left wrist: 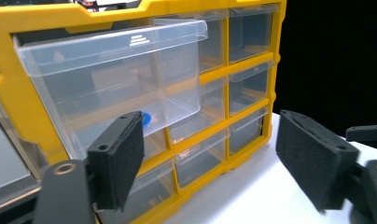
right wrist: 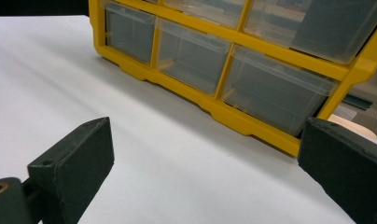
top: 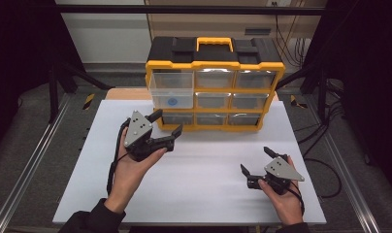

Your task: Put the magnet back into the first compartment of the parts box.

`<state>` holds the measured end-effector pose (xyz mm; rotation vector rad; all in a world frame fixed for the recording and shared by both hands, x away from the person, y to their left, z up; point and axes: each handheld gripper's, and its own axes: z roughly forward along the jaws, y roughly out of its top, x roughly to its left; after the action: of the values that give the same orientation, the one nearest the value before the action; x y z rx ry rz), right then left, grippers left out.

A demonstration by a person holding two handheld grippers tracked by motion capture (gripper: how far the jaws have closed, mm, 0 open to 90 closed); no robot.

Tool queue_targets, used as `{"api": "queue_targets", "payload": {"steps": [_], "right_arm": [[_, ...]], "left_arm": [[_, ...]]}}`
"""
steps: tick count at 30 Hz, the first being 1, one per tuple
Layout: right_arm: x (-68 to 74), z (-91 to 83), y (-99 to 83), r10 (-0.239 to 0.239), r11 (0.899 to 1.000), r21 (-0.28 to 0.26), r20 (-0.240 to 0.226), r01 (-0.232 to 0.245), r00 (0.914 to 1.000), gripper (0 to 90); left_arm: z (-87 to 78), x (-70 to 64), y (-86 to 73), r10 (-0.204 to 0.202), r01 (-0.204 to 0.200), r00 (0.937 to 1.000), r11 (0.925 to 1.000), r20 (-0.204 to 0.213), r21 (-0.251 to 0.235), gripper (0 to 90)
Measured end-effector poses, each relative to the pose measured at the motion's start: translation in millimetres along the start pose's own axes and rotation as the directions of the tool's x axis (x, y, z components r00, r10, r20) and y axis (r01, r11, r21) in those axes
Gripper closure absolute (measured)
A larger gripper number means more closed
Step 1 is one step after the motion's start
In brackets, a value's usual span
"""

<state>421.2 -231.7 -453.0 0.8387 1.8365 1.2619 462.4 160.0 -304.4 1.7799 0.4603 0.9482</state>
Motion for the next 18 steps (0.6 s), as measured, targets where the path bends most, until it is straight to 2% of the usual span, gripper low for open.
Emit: {"api": "queue_targets", "payload": {"steps": [14, 18], "right_arm": [[0.3, 0.5, -0.1, -0.002, 1.000, -0.002, -0.003, 0.002, 1.0000, 4.0], [0.3, 0.2, 0.0, -0.002, 1.000, 0.000, -0.002, 0.002, 1.0000, 4.2]], "left_arm": [[-0.3, 5.7, -6.9, -0.020, 0.020, 0.9997, 0.9997, -0.016, 0.015, 51.0], [-2.0, 7.2, -7.4, -0.019, 0.019, 0.9992, 0.9997, -0.036, 0.015, 60.9]]}}
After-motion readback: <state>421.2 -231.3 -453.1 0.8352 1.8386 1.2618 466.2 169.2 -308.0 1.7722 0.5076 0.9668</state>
